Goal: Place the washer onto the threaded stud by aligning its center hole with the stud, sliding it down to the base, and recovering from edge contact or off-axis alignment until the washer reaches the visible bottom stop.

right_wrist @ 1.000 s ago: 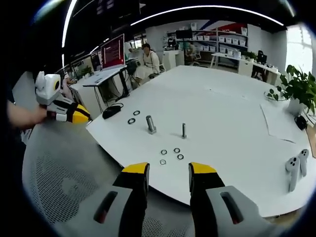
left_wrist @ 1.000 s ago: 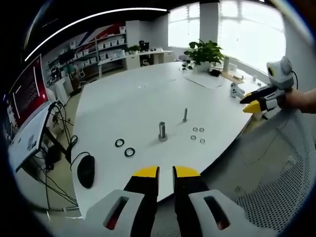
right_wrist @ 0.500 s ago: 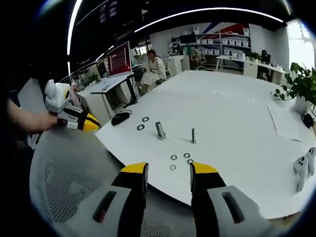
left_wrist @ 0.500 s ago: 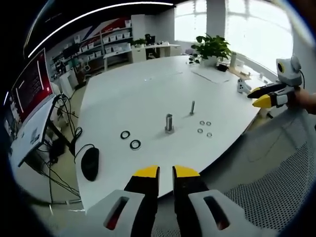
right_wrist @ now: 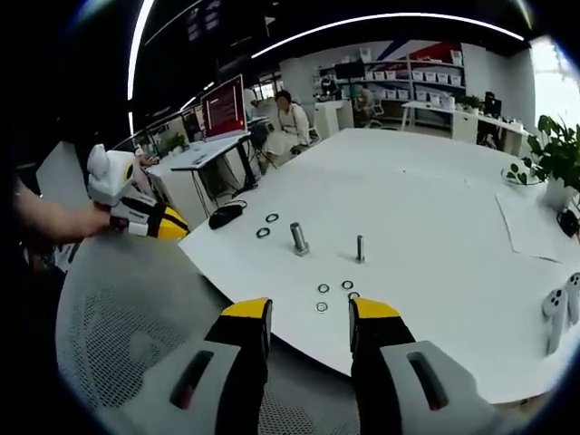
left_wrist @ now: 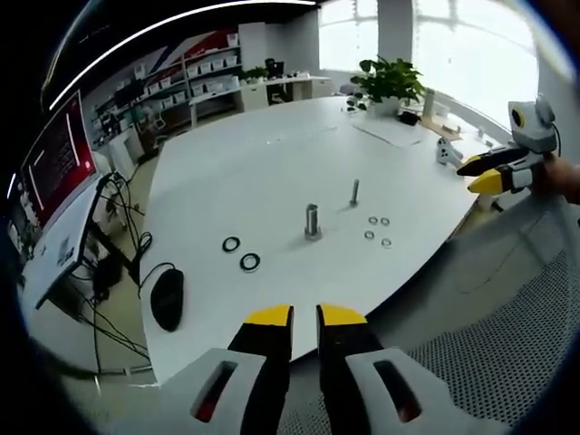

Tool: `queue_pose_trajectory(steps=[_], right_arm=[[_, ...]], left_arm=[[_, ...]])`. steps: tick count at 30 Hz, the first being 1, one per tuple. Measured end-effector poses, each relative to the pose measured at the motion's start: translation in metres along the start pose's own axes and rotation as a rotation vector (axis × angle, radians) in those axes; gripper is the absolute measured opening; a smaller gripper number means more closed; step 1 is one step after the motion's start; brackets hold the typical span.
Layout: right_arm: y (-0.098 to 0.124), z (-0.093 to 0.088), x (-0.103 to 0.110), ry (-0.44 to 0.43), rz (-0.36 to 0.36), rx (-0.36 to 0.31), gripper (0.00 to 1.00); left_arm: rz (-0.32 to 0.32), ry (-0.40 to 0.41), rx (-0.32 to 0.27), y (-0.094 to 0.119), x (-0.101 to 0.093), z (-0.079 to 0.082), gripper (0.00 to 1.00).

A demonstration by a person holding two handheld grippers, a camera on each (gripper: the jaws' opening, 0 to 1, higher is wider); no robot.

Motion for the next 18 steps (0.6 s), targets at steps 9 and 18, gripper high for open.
queue_pose_trajectory(steps=[9, 18], right_arm=[[-0.0008, -0.0005, -0.0013, 0.008, -0.014, 0.009, 0.36], [-0.0003, 0.001, -0.0025, 0.004, -0.019, 0.002, 0.36]], left_arm=[[-0.019, -0.006, 0.003, -0.0011, -0.0012, 0.0006, 0.08], [-0.019, -0.002, -0.052, 0.0022, -0.0011, 0.0064, 0.08]])
Point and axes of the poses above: the point that each gripper's makers call its tool centre point, and the gripper's own axes: y roughly backward along the fingers, x roughly to its left, z roughly out of its top, the point moved 9 cm from there along y, roughly backward along the fingers, and after that the axes turned 2 degrees about -z, right-handed, at the moved point
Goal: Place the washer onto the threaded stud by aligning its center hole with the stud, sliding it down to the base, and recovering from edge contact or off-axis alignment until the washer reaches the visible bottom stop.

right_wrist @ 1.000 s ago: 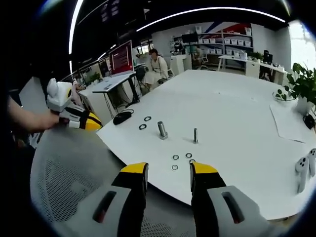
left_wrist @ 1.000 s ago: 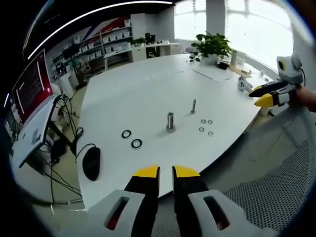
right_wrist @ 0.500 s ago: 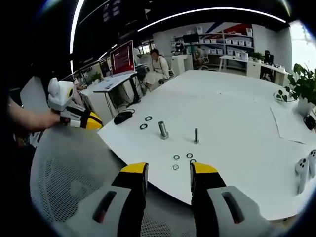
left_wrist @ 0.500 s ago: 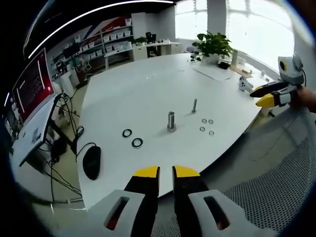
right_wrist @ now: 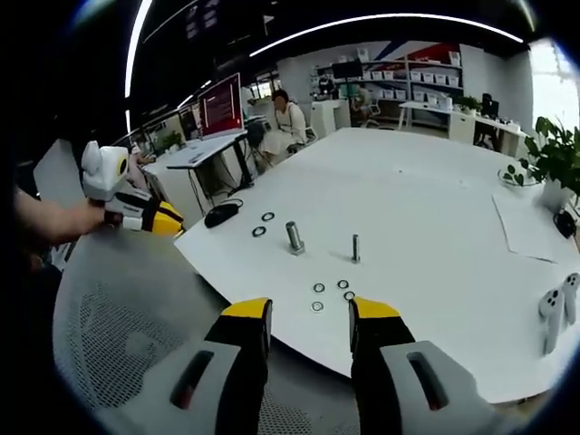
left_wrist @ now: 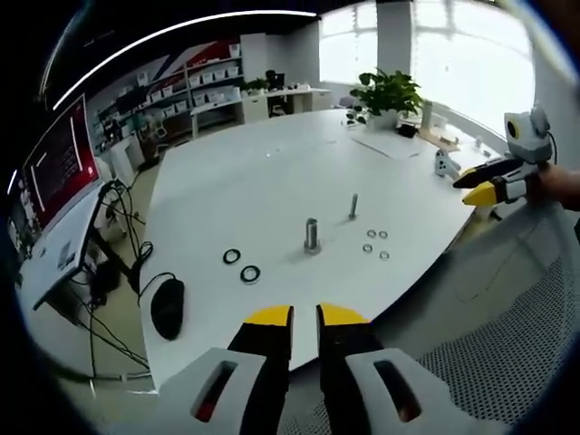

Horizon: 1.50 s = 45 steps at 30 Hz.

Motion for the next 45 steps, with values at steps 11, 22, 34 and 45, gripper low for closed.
queue_pose_trajectory(steps=[11, 22, 34, 45], right_arm=[[0.002, 0.002, -0.002, -0.013, 0.005, -0.007, 0.36], [0.003, -0.001, -0.002, -0.001, 0.006, -0.005, 0.36], [0.004, 0.001, -0.006, -0.009, -0.012, -0.029, 0.36], [0.004, 0.0, -0.005, -0.004, -0.007, -0.022, 0.36]], left_arm=[[-0.037, 0.013, 0.029, -0.003, -0.002, 0.001, 0.1], [-0.026, 0.167, 0.236, -0.035, 0.036, 0.002, 0.15], [-0.044, 0.056, 0.378, -0.115, 0.059, 0.016, 0.22], [-0.024, 0.144, 0.523, -0.15, 0.09, 0.011, 0.28]])
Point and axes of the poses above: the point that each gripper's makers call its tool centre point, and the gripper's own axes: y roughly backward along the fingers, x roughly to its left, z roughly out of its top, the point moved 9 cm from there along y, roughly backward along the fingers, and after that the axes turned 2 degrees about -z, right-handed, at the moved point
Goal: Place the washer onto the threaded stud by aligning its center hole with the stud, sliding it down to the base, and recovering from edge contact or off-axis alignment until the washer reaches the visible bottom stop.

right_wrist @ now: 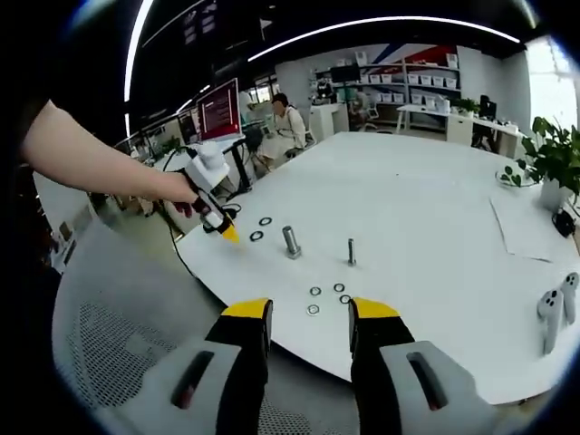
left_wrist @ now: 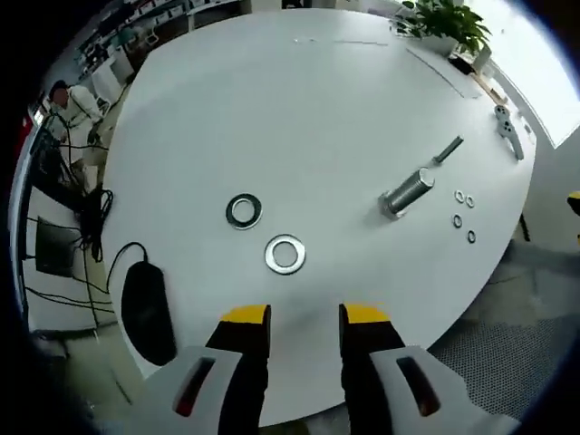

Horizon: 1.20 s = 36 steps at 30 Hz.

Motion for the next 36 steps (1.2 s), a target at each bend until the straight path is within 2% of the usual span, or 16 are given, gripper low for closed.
queue_pose_trajectory(steps=[1, 2, 6, 7, 13, 17, 22, 28, 31, 34, 35, 36], right_arm=[[0.001, 0.0, -0.001, -0.006, -0.003, -0.007, 0.36], [0.001, 0.001, -0.001, -0.012, -0.007, -0.013, 0.36], [0.001, 0.0, -0.002, -0.016, -0.008, -0.013, 0.36], [0.001, 0.0, -0.001, -0.014, -0.006, -0.012, 0.35], [0.001, 0.001, -0.002, -0.015, -0.01, -0.013, 0.35], [0.001, 0.0, -0.002, -0.014, -0.011, -0.01, 0.34], [0.001, 0.0, -0.003, -0.017, -0.014, -0.011, 0.34], [0.001, 0.0, -0.003, -0.016, -0.012, -0.009, 0.33], [0.001, 0.0, -0.003, -0.014, -0.011, -0.006, 0.33], [0.001, 0.0, -0.004, -0.012, -0.011, -0.004, 0.33], [0.001, 0.0, -0.003, -0.011, -0.011, -0.003, 0.33], [0.0, -0.001, -0.003, -0.01, -0.01, -0.002, 0.33]], left_arm=[[-0.01, 0.031, 0.046, -0.004, 0.003, -0.003, 0.28], [-0.014, 0.059, 0.066, -0.005, 0.005, -0.004, 0.28], [-0.041, 0.204, 0.009, -0.012, 0.008, -0.001, 0.29], [-0.046, 0.23, -0.002, -0.012, 0.001, -0.003, 0.29], [-0.015, 0.244, 0.009, -0.018, 0.008, 0.002, 0.35], [0.0, 0.199, -0.015, -0.022, 0.008, 0.012, 0.35], [0.015, 0.143, -0.004, -0.028, 0.006, 0.019, 0.35], [0.011, 0.117, 0.003, -0.029, 0.007, 0.026, 0.36], [0.033, 0.043, 0.033, -0.03, 0.006, 0.026, 0.34], [0.072, -0.129, 0.084, -0.031, 0.005, 0.027, 0.31], [0.054, -0.103, 0.066, -0.034, 0.001, 0.029, 0.3], [0.059, -0.076, 0.077, -0.035, 0.001, 0.03, 0.29]])
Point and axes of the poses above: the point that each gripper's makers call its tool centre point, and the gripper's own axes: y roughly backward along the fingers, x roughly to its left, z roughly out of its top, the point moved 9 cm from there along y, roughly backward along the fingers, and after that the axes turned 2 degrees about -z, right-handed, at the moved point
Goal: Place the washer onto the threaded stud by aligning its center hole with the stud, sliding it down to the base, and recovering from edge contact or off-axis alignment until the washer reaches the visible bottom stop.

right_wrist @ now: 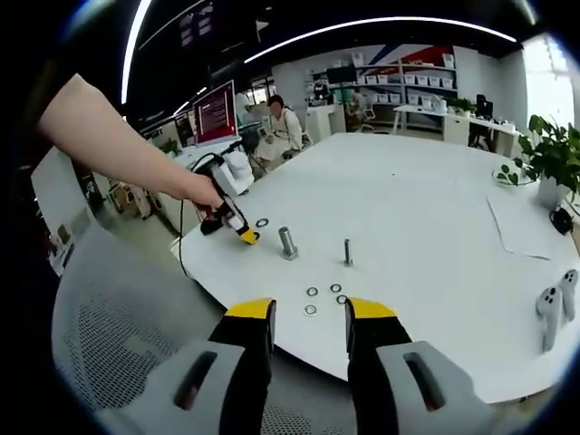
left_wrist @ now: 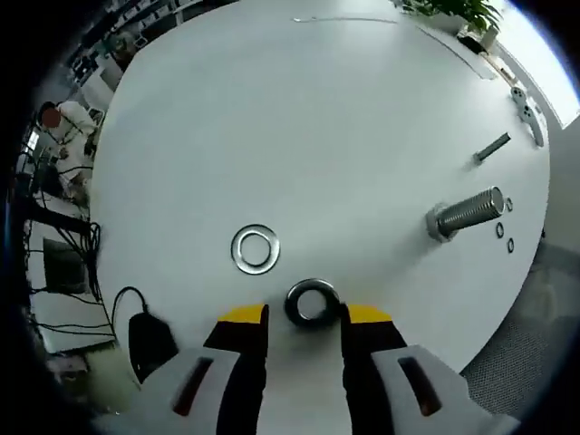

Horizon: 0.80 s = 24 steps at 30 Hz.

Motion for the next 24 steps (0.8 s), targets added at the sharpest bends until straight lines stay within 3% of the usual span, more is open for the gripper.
queue_pose_trajectory(steps=[11, 24], right_arm=[[0.001, 0.0, 0.0, 0.003, -0.002, 0.0, 0.33], [0.0, 0.0, 0.0, 0.007, -0.005, 0.003, 0.33]], left_arm=[[-0.002, 0.029, 0.008, 0.0, 0.003, 0.005, 0.32], [-0.007, 0.01, 0.082, -0.001, 0.004, 0.012, 0.31]])
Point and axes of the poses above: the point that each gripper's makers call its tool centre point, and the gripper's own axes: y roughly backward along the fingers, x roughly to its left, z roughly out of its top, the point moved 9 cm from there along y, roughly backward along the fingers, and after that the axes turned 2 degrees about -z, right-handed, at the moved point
